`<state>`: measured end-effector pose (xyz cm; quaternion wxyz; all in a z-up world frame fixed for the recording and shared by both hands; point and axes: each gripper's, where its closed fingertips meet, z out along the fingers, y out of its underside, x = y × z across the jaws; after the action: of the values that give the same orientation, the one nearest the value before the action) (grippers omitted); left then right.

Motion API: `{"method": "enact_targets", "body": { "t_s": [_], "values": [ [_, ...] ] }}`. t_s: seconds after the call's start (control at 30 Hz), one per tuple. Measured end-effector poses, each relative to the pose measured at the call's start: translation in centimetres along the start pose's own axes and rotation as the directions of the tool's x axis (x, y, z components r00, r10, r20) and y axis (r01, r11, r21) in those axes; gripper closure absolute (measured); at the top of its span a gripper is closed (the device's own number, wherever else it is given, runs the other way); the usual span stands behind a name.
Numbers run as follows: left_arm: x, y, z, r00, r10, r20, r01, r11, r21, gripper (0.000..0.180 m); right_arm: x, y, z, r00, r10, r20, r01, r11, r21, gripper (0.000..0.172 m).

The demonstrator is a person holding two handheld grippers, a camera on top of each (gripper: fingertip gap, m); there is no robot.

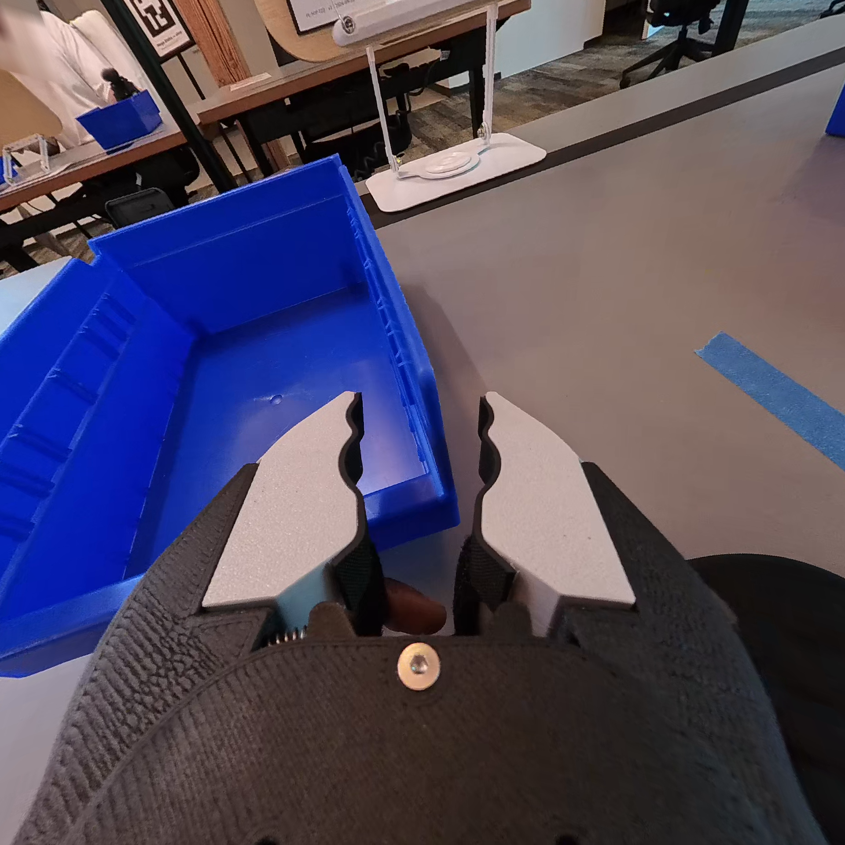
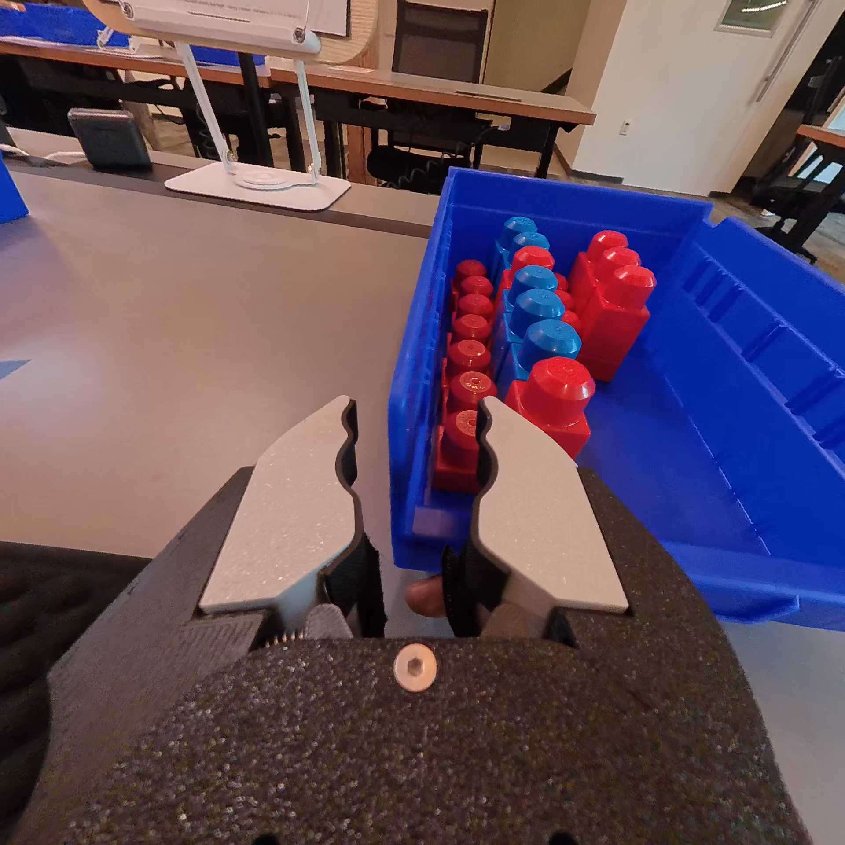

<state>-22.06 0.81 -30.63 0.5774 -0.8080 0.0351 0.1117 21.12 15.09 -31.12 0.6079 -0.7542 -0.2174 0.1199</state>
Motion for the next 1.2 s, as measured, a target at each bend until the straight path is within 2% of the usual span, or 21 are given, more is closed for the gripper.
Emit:
{"method": "enact_targets", "body": {
  "t_s": [1.0,1.2],
  "values": [
    [0.0,-0.2,-0.1,1.000,0.010,0.013,-0.011,1.000,0.021,0.132,-0.1,0.2,0.3,1.000,-0.026,-0.016,0.026,0.999,-0.019,0.123],
    [0.1,-2.0,-1.1,0.999,0.018,0.045,-0.021,0.997,0.079,0.118,0.1,0.1,0.2,1.000,-0.018,-0.022,0.017,1.000,-0.009,0.123]
  ]
}}
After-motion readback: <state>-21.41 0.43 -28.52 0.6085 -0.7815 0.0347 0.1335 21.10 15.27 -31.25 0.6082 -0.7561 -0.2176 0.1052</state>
